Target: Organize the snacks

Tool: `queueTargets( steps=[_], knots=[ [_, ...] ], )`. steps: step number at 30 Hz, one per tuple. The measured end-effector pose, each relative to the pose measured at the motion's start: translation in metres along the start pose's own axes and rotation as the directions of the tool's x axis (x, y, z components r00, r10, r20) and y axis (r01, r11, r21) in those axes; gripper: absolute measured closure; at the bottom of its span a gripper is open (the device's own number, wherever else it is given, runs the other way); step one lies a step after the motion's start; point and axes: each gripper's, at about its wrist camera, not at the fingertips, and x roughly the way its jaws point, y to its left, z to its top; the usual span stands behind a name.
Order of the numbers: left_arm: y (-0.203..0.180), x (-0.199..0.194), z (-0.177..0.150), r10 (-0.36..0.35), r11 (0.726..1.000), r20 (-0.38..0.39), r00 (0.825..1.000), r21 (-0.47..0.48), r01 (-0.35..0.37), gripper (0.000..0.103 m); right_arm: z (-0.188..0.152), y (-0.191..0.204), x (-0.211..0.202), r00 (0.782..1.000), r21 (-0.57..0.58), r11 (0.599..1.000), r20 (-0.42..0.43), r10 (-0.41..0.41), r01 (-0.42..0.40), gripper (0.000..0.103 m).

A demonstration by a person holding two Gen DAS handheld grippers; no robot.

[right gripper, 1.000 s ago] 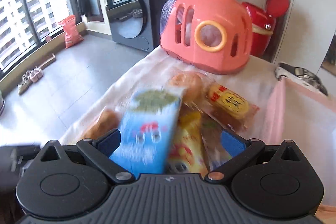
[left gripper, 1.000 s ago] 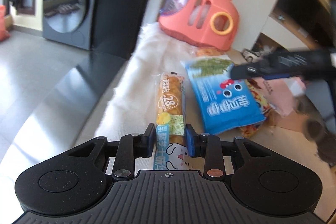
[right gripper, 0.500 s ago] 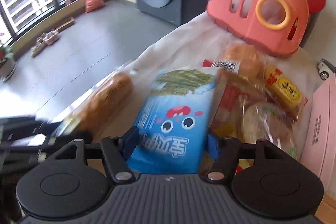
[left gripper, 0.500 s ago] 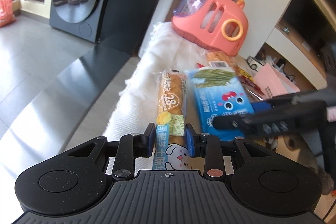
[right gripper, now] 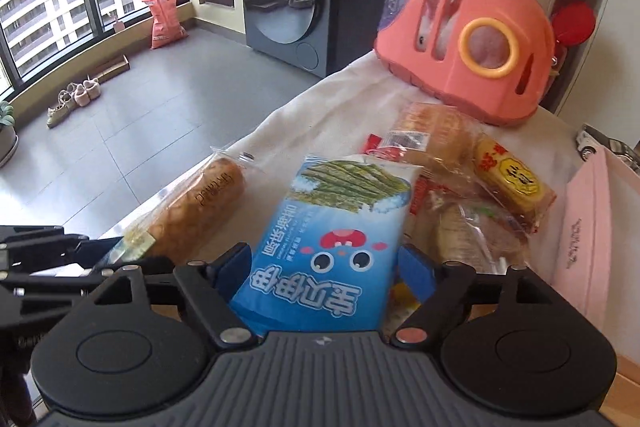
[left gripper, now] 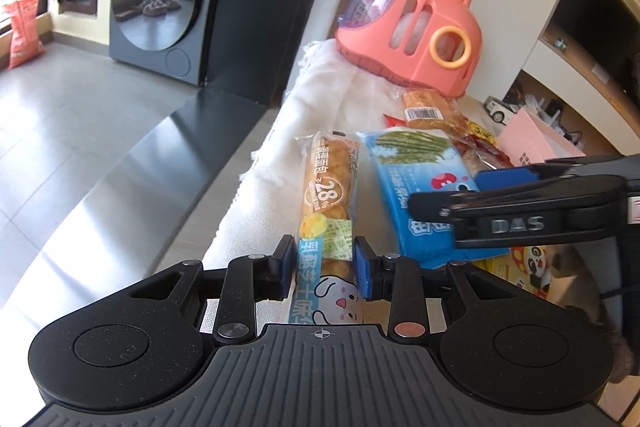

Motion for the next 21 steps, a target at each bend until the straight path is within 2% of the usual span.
queueTargets(
  steps=[6, 12, 19, 21],
  knots=[
    [0.003, 0.002, -0.002, -0.013, 1.000, -0.005, 1.000, -0.011, 0.013, 0.066, -0.006, -0.008, 0.011, 1.000, -0.003, 1.000, -0.023, -0.005, 0.005, 0.021],
    [0.003, 0.001, -0.003, -0.033, 0.999, 0.001, 0.999, -0.025, 0.033, 0.066, -0.031, -0.035, -0.019, 0.998, -0.030, 0.998, -0.017, -0.054, 0.054, 0.019],
    [-0.006, 0.002, -0.003, -0.100, 0.995, -0.024, 0.995, -0.030, 0.099, 0.066, -0.069, -0.046, -0.053, 0.995, -0.107, 0.989, -0.011, -0.101, 0.099, 0.019],
    [-0.008, 0.002, -0.004, -0.094, 0.995, -0.023, 0.995, -0.023, 0.093, 0.066, -0.075, -0.044, -0.060, 0.997, -0.117, 0.991, 0.000, -0.071, 0.070, 0.019]
  ],
)
